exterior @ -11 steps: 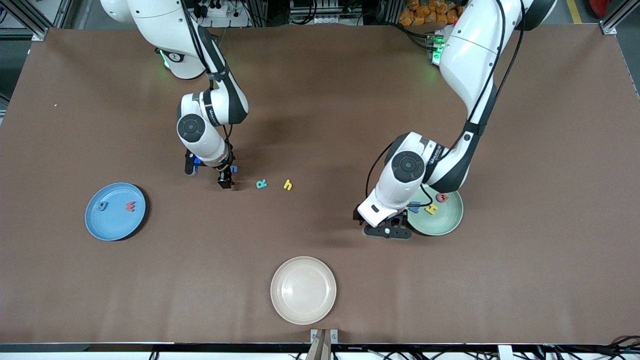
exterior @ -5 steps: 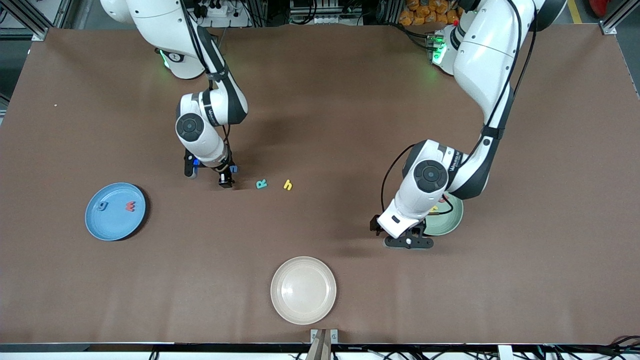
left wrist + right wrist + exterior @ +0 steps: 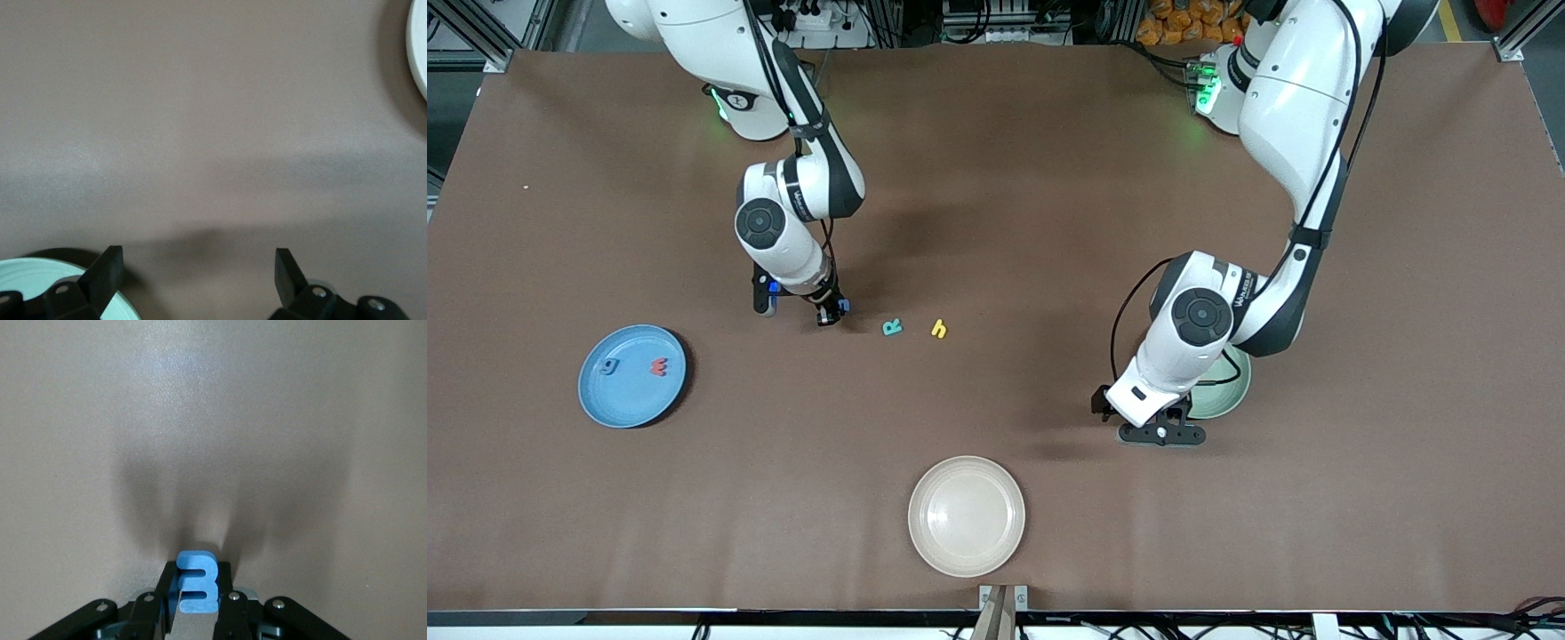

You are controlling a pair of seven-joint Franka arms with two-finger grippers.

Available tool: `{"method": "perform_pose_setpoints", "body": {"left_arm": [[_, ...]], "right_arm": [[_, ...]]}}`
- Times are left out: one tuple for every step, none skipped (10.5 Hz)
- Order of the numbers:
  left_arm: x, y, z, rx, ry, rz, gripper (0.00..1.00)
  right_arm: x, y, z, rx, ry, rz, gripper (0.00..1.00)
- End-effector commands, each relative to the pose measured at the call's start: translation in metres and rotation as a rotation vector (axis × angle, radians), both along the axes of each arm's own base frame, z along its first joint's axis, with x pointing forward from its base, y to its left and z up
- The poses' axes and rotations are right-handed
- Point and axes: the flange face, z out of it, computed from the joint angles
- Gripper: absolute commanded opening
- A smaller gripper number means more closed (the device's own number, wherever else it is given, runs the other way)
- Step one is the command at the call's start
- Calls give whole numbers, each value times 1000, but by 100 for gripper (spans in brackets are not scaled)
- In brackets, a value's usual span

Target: Sort upper and lower case letters into plates

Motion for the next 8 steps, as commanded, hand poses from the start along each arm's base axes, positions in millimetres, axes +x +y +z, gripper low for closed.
{"method": "perform_pose_setpoints", "body": {"left_arm": [[-2,-6,0,-9,0,-26,100],[-2,-10,2,-10,-4,-38,100],[0,-14,1,-15,-9,-41,100],[-1,-24,1,-19,-14,-51,100],[-9,-51,-2,-33,-36,-88,100],[-17,-79,-9,-63,-83,-125,100],[-30,-109,-9,-102,-140,-162,100],[-43,-136,-13,-138,-188,-193,100]], "right_arm": [[15,-37,10,-3,-34,52,0],[29,-62,17,-18,-56,121,0],[44,-92,27,-36,-78,185,0],[54,-116,36,-52,-94,232,0],[67,-145,47,-63,-108,274,0],[82,-173,57,-64,-108,315,0],[98,-207,70,-77,-101,366,0],[111,-236,83,-108,-80,416,0]]}}
